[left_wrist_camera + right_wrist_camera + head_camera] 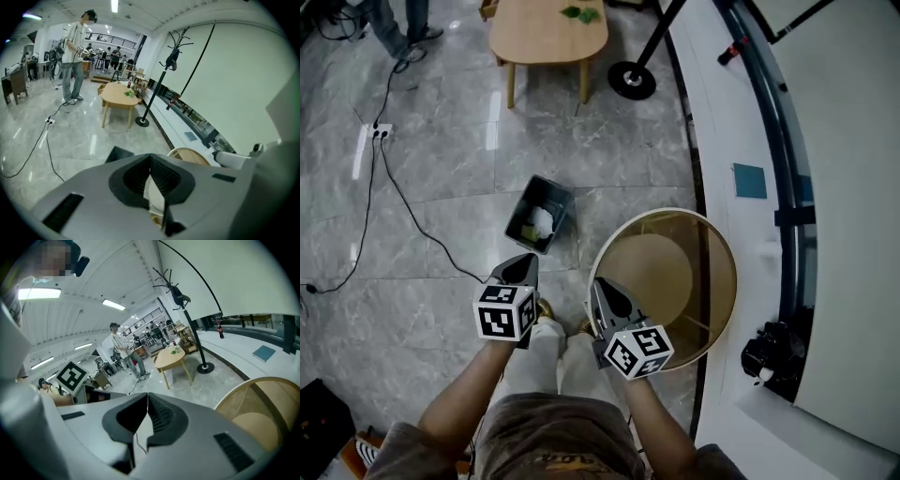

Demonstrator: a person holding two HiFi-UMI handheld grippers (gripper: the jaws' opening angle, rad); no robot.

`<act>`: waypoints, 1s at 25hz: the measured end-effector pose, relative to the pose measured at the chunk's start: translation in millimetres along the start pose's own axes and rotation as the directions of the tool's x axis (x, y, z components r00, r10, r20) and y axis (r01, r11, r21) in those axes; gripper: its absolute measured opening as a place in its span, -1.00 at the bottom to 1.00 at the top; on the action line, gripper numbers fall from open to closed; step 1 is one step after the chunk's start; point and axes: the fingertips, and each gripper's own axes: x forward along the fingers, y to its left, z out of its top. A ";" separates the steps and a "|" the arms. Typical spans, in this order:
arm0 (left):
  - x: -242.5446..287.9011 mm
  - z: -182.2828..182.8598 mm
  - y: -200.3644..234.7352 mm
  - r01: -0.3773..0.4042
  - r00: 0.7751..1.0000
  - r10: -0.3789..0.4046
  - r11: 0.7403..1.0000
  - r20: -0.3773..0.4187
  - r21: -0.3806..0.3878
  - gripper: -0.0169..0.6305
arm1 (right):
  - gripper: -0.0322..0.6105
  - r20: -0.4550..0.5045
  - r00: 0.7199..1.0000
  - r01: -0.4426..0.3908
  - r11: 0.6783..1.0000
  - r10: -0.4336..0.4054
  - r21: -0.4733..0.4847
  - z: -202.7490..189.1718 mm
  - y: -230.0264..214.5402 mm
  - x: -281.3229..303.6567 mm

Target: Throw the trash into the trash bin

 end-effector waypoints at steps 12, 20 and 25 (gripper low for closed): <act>-131.8 50.9 -119.4 0.120 0.987 -0.134 0.982 0.093 0.143 -0.89 | -0.84 0.058 0.992 -0.107 0.992 0.111 -0.072 80.3 58.7 -102.7; -189.3 67.3 -193.1 0.214 0.945 -0.272 0.934 0.182 0.286 -0.89 | -0.84 0.137 0.978 -0.130 0.976 0.154 -0.172 118.3 69.1 -169.6; -222.7 74.2 -222.2 0.250 0.905 -0.337 0.915 0.259 0.317 -0.89 | -0.84 0.187 0.965 -0.144 0.968 0.184 -0.208 134.4 83.2 -205.4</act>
